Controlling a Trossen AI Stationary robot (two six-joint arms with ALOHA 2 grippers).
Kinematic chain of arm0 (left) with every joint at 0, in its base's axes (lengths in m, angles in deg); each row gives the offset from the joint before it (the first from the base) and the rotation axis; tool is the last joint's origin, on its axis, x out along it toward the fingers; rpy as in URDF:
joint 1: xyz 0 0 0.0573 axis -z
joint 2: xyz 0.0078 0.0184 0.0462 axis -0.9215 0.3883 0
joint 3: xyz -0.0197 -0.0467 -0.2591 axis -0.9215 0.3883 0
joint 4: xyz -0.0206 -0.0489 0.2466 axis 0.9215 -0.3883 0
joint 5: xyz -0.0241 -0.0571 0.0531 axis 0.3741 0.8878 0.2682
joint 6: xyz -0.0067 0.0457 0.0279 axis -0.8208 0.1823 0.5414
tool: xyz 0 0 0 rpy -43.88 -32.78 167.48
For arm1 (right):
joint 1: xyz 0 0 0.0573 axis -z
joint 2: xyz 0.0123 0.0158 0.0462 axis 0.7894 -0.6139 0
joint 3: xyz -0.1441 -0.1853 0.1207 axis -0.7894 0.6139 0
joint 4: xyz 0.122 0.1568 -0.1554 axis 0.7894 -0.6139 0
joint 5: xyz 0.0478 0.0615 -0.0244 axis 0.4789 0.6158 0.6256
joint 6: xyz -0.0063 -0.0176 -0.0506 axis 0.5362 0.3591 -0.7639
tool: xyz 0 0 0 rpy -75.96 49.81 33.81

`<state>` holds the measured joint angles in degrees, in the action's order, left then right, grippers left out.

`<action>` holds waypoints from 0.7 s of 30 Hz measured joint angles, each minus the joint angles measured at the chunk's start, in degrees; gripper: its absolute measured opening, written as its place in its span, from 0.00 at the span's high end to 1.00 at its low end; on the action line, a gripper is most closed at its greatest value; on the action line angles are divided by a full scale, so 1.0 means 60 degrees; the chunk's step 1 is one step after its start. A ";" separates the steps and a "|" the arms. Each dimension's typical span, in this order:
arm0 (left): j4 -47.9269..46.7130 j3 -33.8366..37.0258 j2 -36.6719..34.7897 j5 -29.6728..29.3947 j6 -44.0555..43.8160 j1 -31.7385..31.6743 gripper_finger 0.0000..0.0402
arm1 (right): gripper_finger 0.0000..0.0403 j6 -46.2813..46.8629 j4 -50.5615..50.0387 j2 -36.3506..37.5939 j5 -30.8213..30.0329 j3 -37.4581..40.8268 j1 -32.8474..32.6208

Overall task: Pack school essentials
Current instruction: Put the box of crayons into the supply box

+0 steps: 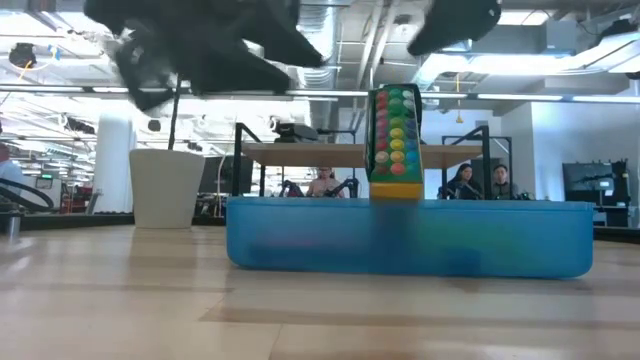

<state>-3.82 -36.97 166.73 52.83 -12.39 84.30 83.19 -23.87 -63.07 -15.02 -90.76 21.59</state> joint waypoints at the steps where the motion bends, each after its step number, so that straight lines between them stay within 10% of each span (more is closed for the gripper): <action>1: -0.0296 0.0004 -0.0255 0.0489 -0.0520 0.0000 0.59 | 0.36 -0.0197 -0.0219 0.0000 0.0002 0.0000 0.0105; 9: -0.0822 0.1351 -0.2487 0.1899 -0.2213 -0.0067 0.81 | 0.36 -0.1779 -0.0856 0.0031 0.2253 0.0000 0.1244; 21: 0.4019 0.5163 -0.5641 0.1620 -0.3918 0.0795 0.95 | 0.36 -0.5127 -0.0891 -0.0197 0.3265 0.0000 0.1757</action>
<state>20.29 -5.99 132.88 62.55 -35.90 89.06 52.42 -29.22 -64.25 4.57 -90.77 32.13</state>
